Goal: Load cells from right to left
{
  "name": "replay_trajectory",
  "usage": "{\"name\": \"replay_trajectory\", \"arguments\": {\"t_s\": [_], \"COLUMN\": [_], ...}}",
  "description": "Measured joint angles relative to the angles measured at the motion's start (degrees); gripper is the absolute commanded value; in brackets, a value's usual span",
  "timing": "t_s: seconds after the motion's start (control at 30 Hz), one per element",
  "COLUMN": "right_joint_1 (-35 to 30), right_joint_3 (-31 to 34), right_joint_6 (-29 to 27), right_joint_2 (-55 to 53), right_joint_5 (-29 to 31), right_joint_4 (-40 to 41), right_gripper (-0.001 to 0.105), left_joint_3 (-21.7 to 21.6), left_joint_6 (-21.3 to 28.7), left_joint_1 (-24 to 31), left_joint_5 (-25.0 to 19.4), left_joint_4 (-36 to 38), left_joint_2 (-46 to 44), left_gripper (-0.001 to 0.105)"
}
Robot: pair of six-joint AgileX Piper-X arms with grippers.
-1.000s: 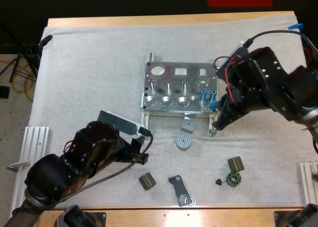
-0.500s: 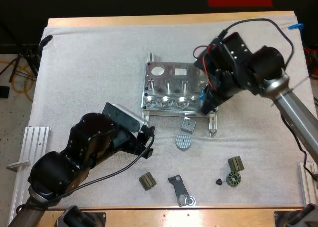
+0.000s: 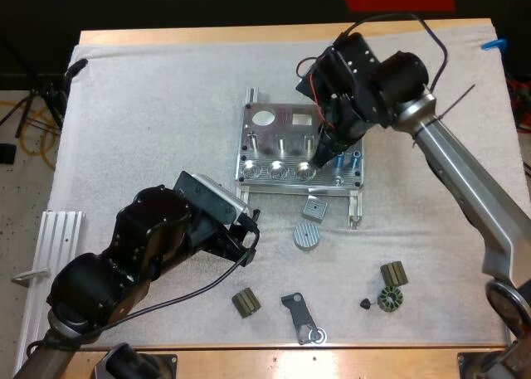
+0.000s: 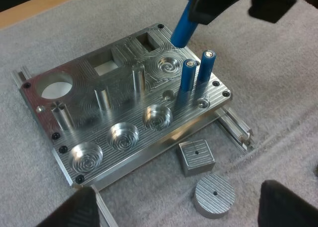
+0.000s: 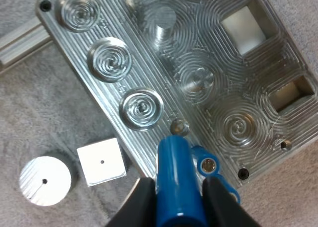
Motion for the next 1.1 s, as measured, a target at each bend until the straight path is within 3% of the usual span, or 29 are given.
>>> {"name": "replay_trajectory", "arguments": {"t_s": [1.1], "right_joint_1": [1.48], "right_joint_3": [-0.14], "right_joint_6": [-0.42], "right_joint_2": [12.78], "right_joint_5": [4.6], "right_joint_4": [-1.82], "right_gripper": [0.008], "left_joint_3": [0.0], "left_joint_6": [1.2], "left_joint_1": [0.0], "left_joint_5": [1.46], "left_joint_4": [0.0], "left_joint_2": [0.0], "left_gripper": [0.066]}}
